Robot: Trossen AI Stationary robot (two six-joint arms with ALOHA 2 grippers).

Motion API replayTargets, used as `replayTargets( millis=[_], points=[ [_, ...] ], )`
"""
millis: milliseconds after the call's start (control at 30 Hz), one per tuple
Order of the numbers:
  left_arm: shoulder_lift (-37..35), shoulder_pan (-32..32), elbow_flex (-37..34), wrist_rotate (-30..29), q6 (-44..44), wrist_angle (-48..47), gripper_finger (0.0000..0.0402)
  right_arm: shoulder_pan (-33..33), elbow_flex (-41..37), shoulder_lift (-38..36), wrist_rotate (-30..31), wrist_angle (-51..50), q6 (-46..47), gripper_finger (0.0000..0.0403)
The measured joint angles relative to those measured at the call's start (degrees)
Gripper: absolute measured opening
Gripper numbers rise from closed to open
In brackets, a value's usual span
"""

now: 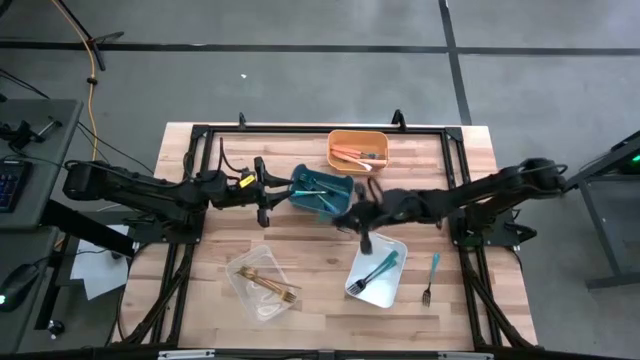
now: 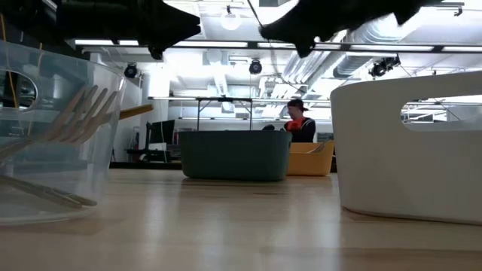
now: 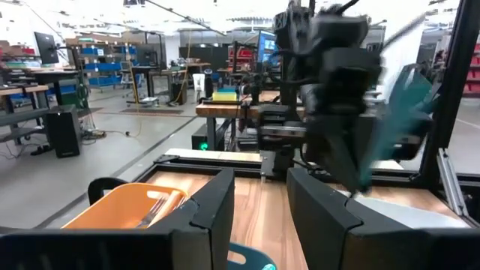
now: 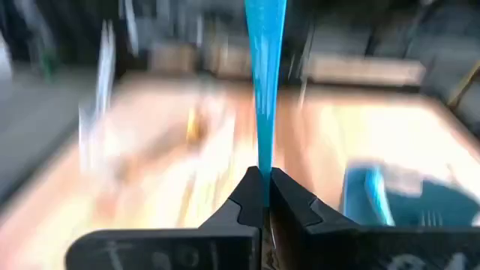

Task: Sort silverware by color (type)
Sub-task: Put the blue-black fork into the white bin

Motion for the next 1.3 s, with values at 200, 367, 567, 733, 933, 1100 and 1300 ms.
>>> replayTargets(
  millis=[200, 367, 567, 733, 933, 1100, 1300],
  points=[
    [0.0, 0.0, 0.0, 0.0, 0.0, 0.0, 0.0115, 8.2, 15.7, 1.0, 3.6, -38.7, -2.2, 0.0001],
    [0.0, 0.0, 0.0, 0.0, 0.0, 0.0, 0.0115, 13.5, 21.9, 3.4, -0.9, -56.6, -2.1, 0.0003],
    [0.0, 0.0, 0.0, 0.0, -0.1, -0.3, 0.0115, 17.1, 22.3, 6.4, -7.1, -60.4, -1.8, 0.0008],
    [0.0, 0.0, 0.0, -0.1, -0.1, -0.2, 0.0115, 17.0, 22.3, 10.3, -8.8, -60.8, -3.4, 0.0008],
    [0.0, 0.0, 0.0, -0.1, -0.1, -0.3, 0.0115, 16.4, 22.3, 14.0, -10.3, -64.4, -4.6, 0.001],
    [0.0, 0.0, 0.0, -0.1, -0.1, -0.4, 0.0115, 16.4, 22.3, 14.3, -10.3, -64.9, -2.4, 0.0011],
    [0.0, 0.0, 0.0, -0.1, -0.1, -0.5, 0.0115, 16.4, 22.3, 14.3, -9.7, -64.9, 2.0, 0.0012]
  ],
)
